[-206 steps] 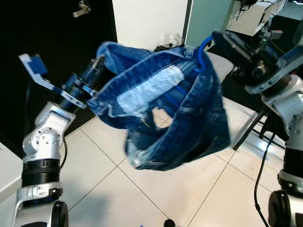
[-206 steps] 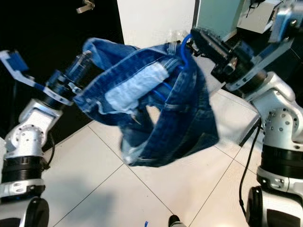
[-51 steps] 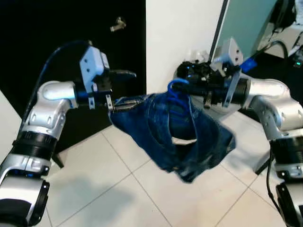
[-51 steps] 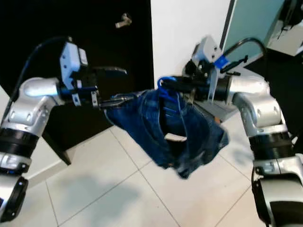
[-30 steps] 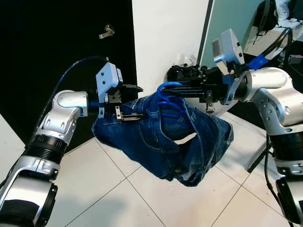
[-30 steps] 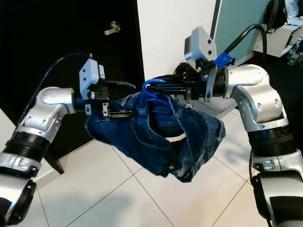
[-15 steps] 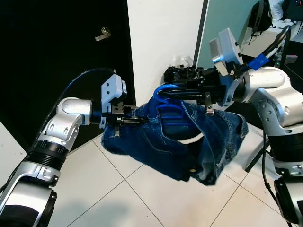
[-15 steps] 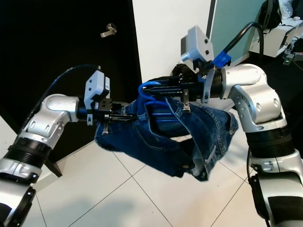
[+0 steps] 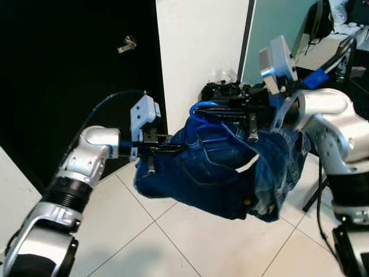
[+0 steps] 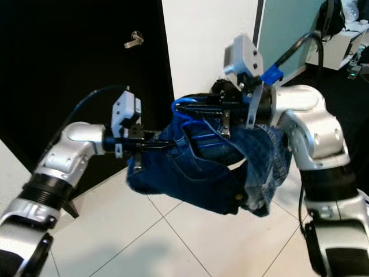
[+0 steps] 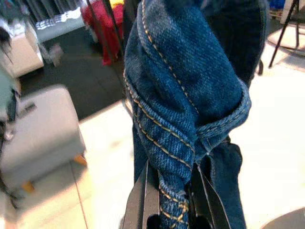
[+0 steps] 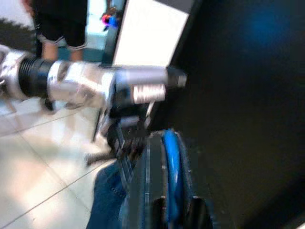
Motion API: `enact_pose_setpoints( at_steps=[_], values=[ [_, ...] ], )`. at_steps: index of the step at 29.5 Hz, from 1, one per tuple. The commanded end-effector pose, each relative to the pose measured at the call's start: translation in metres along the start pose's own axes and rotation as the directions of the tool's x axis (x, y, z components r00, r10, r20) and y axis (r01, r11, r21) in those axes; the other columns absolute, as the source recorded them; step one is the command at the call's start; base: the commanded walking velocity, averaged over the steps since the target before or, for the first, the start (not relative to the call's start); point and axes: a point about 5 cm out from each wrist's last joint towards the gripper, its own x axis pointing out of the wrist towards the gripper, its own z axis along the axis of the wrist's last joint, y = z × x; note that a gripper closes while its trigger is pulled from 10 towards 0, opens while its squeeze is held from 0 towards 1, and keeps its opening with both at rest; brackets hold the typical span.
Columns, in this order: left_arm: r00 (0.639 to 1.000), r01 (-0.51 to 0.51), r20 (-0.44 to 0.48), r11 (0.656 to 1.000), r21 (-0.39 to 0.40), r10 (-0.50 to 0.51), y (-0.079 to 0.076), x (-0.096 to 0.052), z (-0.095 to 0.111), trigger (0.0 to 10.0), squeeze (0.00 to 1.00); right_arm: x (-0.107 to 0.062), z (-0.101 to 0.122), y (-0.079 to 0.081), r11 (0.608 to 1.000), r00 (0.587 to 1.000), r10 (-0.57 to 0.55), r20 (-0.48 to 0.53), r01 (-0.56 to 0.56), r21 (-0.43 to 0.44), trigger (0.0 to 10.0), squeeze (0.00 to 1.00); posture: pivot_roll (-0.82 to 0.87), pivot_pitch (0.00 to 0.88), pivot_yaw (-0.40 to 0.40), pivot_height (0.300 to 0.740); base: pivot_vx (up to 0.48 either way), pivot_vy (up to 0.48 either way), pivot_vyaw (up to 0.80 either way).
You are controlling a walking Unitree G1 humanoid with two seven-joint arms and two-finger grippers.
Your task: Hang hanger
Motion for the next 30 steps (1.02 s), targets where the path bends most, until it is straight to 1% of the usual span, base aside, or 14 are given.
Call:
enact_pose_setpoints(
  at_steps=[1, 7, 12, 17, 18, 19, 20, 21, 22, 24, 25, 26, 28, 30],
  values=[
    [0.996, -0.070, -0.058, 0.994, -0.088, 0.065, -0.004, -0.007, -0.024, 0.0, 0.00, -0.007, 0.001, 0.006, 0.999, 0.998, -0.047, 0.029, 0.047, -0.010, 10.0, 1.00, 0.01, 0.000, 0.061, 0.740, 0.000, 0.000, 0.00],
    [0.991, -0.112, -0.089, 0.984, -0.138, 0.101, -0.011, -0.014, -0.041, 0.0, 0.00, -0.024, -0.020, 0.016, 0.992, 0.994, -0.112, -0.014, 0.112, 0.062, 10.0, 1.00, 0.00, 0.000, 0.068, 0.740, 0.000, 0.000, 0.00],
    [0.956, -0.272, -0.168, 0.942, -0.197, 0.241, -0.015, -0.043, -0.070, 0.0, 0.00, -0.071, -0.050, 0.031, 0.939, 0.951, -0.287, -0.114, 0.302, 0.161, 10.0, 1.00, -0.01, 0.008, 0.057, 0.740, 0.000, 0.000, 0.00],
    [0.831, -0.554, -0.211, 0.802, -0.222, 0.515, -0.013, -0.084, -0.089, 0.0, 0.00, -0.122, -0.095, 0.046, 0.723, 0.753, -0.606, -0.257, 0.656, 0.217, 10.0, 1.00, 0.00, 0.026, 0.036, 0.740, 0.000, 0.000, 0.00],
    [0.766, -0.643, -0.210, 0.729, -0.235, 0.607, -0.017, -0.092, -0.093, 0.0, 0.00, -0.133, -0.115, 0.057, 0.594, 0.640, -0.702, -0.313, 0.768, 0.237, 10.0, 0.62, 0.00, 0.037, 0.031, 0.740, 0.000, 0.000, 0.00],
    [0.766, -0.643, -0.210, 0.729, -0.235, 0.607, -0.017, -0.092, -0.093, 0.0, 0.00, -0.133, -0.115, 0.057, 0.594, 0.640, -0.702, -0.313, 0.768, 0.237, 10.0, 0.62, 0.00, 0.037, 0.031, 0.740, 0.000, 0.000, 0.00],
    [0.699, -0.713, -0.210, 0.648, -0.266, 0.683, -0.026, -0.098, -0.099, 0.0, 0.00, -0.137, -0.137, 0.075, 0.464, 0.536, -0.753, -0.381, 0.844, 0.269, 10.0, 0.00, 0.00, 0.044, 0.023, 0.740, 0.000, 0.000, 0.00],
    [0.699, -0.713, -0.210, 0.648, -0.266, 0.683, -0.026, -0.098, -0.099, 0.0, 0.00, -0.137, -0.137, 0.075, 0.464, 0.536, -0.753, -0.381, 0.844, 0.269, 10.0, 0.00, 0.00, 0.044, 0.023, 0.740, 0.000, 0.000, 0.00],
    [0.654, -0.752, -0.214, 0.594, -0.286, 0.725, -0.033, -0.102, -0.102, 0.0, 0.00, -0.138, -0.149, 0.087, 0.380, 0.470, -0.772, -0.427, 0.881, 0.284, 10.0, 0.00, 0.00, 0.044, 0.023, 0.740, 0.000, 0.000, 0.00],
    [0.654, -0.752, -0.214, 0.594, -0.286, 0.725, -0.033, -0.102, -0.102, 0.0, 0.00, -0.138, -0.149, 0.087, 0.380, 0.470, -0.772, -0.427, 0.881, 0.284, 10.0, 0.00, 0.00, 0.044, 0.023, 0.740, 0.000, 0.000, 0.00],
    [0.580, -0.806, -0.234, 0.509, -0.302, 0.780, -0.054, -0.102, -0.110, 10.0, 0.00, -0.128, -0.167, 0.117, 0.276, 0.393, -0.781, -0.485, 0.914, 0.296, 10.0, 0.00, 0.01, 0.057, 0.012, 0.740, 0.000, 0.000, 0.00],
    [0.580, -0.806, -0.234, 0.509, -0.302, 0.780, -0.054, -0.102, -0.110, 10.0, 0.00, -0.128, -0.167, 0.117, 0.276, 0.393, -0.781, -0.485, 0.914, 0.296, 10.0, 0.00, 0.01, 0.057, 0.012, 0.740, 0.000, 0.000, 0.00],
    [0.487, -0.864, -0.286, 0.407, -0.298, 0.825, -0.095, -0.093, -0.118, 10.0, 0.00, -0.118, -0.173, 0.152, 0.164, 0.264, -0.805, -0.531, 0.960, 0.229, 10.0, 0.00, 0.01, 0.076, 0.013, 0.740, 0.000, 0.000, 0.00],
    [0.450, -0.884, -0.298, 0.374, -0.281, 0.842, -0.108, -0.090, -0.118, 10.0, 0.00, -0.123, -0.170, 0.158, 0.117, 0.196, -0.822, -0.535, 0.977, 0.179, 10.0, 0.00, 0.01, 0.078, 0.007, 0.740, 0.000, 0.000, 0.00]
  ],
)
